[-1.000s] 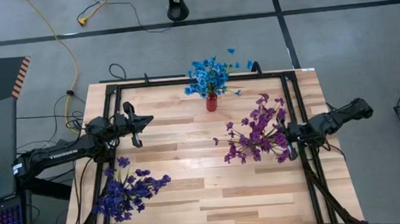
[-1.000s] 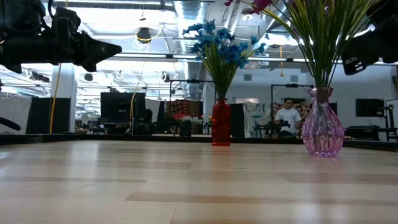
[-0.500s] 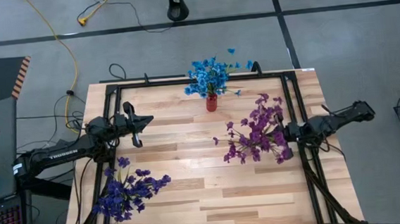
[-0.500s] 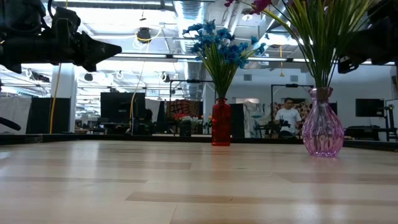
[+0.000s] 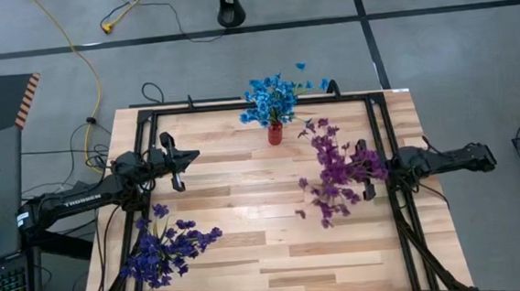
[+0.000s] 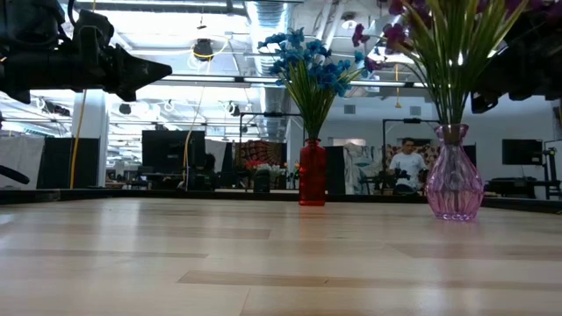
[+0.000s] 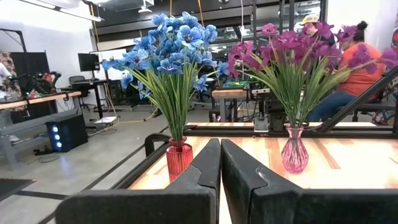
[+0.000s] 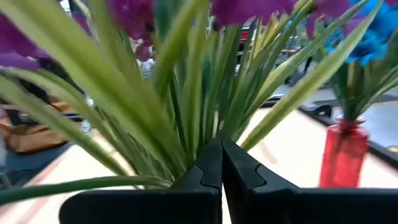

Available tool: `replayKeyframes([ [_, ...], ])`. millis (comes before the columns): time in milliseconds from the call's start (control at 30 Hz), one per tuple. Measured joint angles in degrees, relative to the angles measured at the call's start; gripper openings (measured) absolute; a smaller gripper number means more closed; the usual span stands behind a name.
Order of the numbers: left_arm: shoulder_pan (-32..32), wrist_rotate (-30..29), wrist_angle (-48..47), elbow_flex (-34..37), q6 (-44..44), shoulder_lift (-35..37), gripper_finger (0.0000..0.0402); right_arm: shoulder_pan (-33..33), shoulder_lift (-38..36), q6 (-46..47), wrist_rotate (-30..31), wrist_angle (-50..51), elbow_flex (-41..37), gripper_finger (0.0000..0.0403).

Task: Sort flowers into vase by color
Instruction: Return to Home Position

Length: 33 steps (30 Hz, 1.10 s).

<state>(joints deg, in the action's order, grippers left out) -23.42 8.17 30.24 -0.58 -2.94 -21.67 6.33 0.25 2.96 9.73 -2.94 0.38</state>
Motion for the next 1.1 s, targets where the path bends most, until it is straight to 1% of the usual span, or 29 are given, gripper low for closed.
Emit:
replayKeyframes([
  [367, 0.0, 0.01, -0.25, 0.0, -0.24, 0.0, 0.0, -0.49, 0.04, 0.06, -0.69, 0.37, -0.03, 0.0031],
  [567, 0.02, -1.85, -5.32, 0.02, -0.85, -0.01, 0.0, -0.49, 0.04, 0.06, -0.69, 0.48, -0.04, 0.0032],
  [833, 0.02, -1.02, -6.43, 0.02, -1.8, 0.14, 0.0, -0.49, 0.04, 0.06, -0.69, 0.55, -0.07, 0.0032],
  [967, 0.02, -0.53, -9.67, 0.02, -1.03, 2.56, 0.0, -0.49, 0.04, 0.08, -0.69, 0.55, -0.09, 0.0032],
  [1033, 0.02, 1.44, -10.64, 0.02, -0.88, 5.0, 0.0, -0.49, 0.04, 0.06, -0.69, 0.55, -0.09, 0.0032],
  [1100, 0.02, 4.65, -11.25, 0.02, -1.42, 8.13, 0.0, -0.49, 0.04, 0.07, -0.69, 0.57, -0.09, 0.0032],
])
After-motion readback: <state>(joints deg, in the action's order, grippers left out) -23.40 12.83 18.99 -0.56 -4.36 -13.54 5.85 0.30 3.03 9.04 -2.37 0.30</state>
